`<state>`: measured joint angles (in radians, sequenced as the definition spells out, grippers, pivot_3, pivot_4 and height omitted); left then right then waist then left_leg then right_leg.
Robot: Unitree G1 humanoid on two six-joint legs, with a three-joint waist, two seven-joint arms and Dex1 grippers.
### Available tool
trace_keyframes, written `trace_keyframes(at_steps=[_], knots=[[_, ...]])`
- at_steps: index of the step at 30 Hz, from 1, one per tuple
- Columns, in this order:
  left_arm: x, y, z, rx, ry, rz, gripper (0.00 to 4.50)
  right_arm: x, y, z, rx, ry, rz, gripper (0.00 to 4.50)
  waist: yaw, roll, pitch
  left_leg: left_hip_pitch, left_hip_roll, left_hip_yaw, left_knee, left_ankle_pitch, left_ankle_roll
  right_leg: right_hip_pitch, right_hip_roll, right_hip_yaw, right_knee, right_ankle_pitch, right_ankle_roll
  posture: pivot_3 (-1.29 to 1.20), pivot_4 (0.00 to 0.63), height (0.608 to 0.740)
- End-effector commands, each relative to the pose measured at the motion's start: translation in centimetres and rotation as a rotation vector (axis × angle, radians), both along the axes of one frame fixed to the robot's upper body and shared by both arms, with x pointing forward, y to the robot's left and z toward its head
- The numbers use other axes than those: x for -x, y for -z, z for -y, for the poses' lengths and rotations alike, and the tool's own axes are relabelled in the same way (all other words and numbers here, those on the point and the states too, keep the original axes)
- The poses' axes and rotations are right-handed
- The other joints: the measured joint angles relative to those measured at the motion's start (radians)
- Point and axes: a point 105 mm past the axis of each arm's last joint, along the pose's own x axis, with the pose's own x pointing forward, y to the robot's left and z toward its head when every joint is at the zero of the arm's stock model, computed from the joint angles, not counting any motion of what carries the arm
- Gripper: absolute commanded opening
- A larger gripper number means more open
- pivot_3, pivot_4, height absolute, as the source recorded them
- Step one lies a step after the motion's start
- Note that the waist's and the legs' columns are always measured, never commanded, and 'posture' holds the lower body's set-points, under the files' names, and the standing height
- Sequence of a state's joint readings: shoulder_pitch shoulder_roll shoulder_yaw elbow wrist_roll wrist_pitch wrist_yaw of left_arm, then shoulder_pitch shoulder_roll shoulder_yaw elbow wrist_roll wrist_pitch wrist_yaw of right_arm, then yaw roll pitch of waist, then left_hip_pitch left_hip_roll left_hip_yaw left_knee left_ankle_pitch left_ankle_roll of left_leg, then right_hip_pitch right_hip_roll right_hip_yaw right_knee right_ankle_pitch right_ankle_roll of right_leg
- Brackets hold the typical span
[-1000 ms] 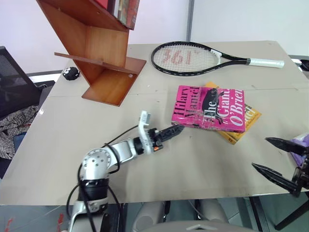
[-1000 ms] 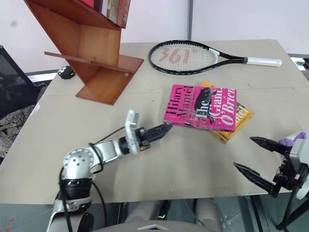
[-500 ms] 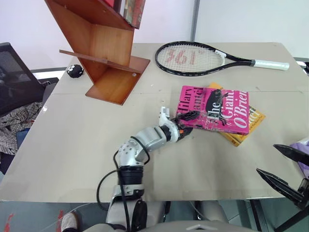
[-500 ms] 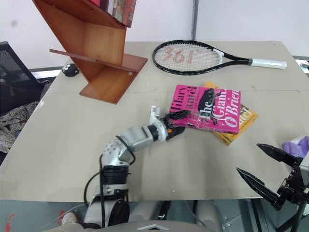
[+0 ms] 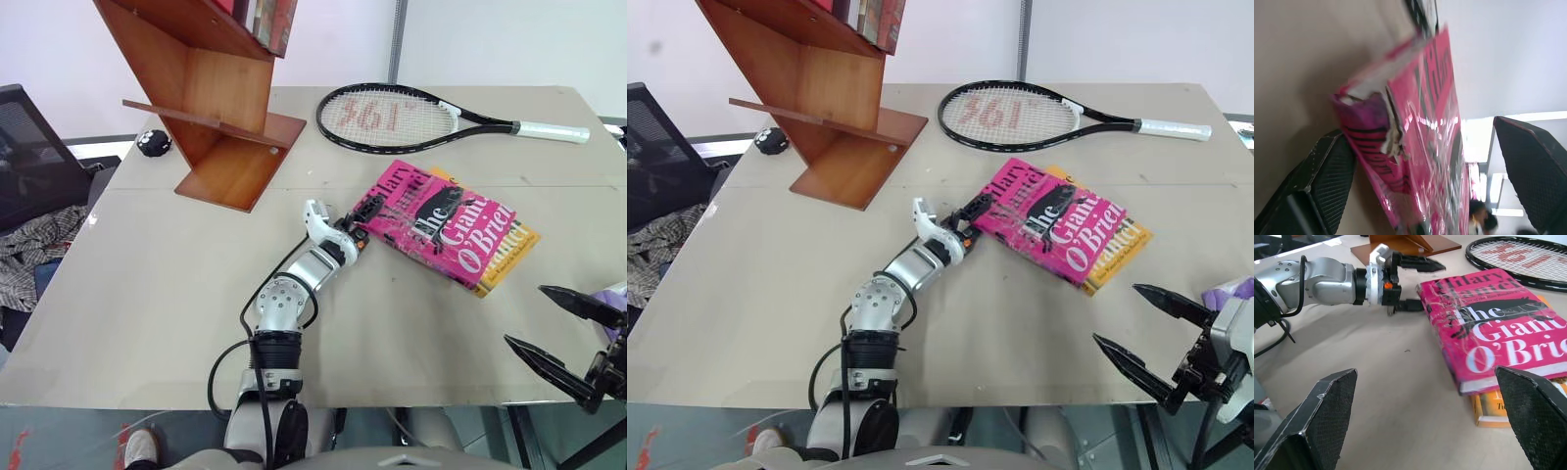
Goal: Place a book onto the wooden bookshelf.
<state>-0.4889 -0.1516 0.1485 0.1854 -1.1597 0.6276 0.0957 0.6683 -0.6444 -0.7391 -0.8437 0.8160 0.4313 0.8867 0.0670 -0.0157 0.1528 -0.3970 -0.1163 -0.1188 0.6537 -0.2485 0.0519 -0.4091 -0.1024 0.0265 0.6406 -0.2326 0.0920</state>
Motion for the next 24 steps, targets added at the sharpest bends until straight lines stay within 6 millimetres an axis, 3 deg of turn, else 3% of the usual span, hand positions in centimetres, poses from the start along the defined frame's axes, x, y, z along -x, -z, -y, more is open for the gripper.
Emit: trace_keyframes(at_steps=[1, 6, 9, 12, 19, 21, 24], knots=[[1.2, -0.5, 3.2, 0.042, 0.153, 0.006, 4.5, -0.3, -0.4, -0.3, 0.011, -0.019, 0.027, 4.46, 0.0, 0.0, 0.0, 0.0, 0.0, 0.0, 0.0, 0.0, 0.0, 0.0, 0.0, 0.0, 0.0, 0.0, 0.0, 0.0, 0.15, 0.74], [2.6, -0.1, 5.2, 0.155, 0.291, -0.068, 4.5, -0.5, -0.3, -0.2, 0.02, -0.027, 0.022, 4.46, 0.0, 0.0, 0.0, 0.0, -0.001, -0.001, 0.0, 0.0, 0.0, 0.0, 0.0, -0.001, 0.0, 0.0, 0.0, 0.0, 0.15, 0.74], [2.3, 0.4, 5.7, 0.181, 0.288, -0.109, 4.5, -0.5, -0.2, -0.3, 0.022, -0.023, 0.025, 4.46, 0.001, 0.0, 0.0, 0.0, -0.001, -0.002, 0.0, 0.0, 0.0, 0.0, 0.0, -0.002, 0.0, 0.0, 0.001, 0.0, 0.15, 0.74], [1.9, 0.7, 5.9, 0.225, 0.287, -0.159, 3.79, -0.5, -0.3, -0.3, 0.026, -0.007, 0.037, 4.5, 0.001, 0.0, -0.002, 0.0, -0.001, -0.002, 0.0, 0.0, 0.0, 0.0, 0.0, -0.001, 0.0, 0.0, 0.001, 0.0, 0.15, 0.74], [2.1, 0.8, 5.5, 0.263, 0.329, -0.199, 0.41, -0.7, -0.6, -0.3, 0.026, 0.017, 0.07, 4.5, 0.0, 0.005, -0.009, 0.001, -0.001, -0.002, 0.0, 0.0, 0.0, 0.001, 0.0, -0.001, 0.001, 0.0, 0.001, 0.0, 0.15, 0.74], [1.9, 0.9, 5.1, 0.263, 0.324, -0.2, 0.09, -0.8, -0.7, -0.4, 0.024, 0.019, 0.077, 4.5, 0.0, 0.005, -0.009, 0.001, -0.001, -0.002, 0.0, 0.0, 0.0, 0.001, 0.0, -0.001, 0.001, 0.0, 0.001, 0.0, 0.15, 0.74], [1.5, 0.6, 4.0, 0.252, 0.307, -0.183, 0.09, -1.1, -1.0, -0.3, 0.023, 0.026, 0.095, 4.5, -0.001, 0.005, -0.009, 0.002, -0.001, -0.001, 0.0, 0.0, 0.0, 0.001, 0.0, -0.001, 0.001, 0.0, 0.001, 0.0, 0.15, 0.74]])
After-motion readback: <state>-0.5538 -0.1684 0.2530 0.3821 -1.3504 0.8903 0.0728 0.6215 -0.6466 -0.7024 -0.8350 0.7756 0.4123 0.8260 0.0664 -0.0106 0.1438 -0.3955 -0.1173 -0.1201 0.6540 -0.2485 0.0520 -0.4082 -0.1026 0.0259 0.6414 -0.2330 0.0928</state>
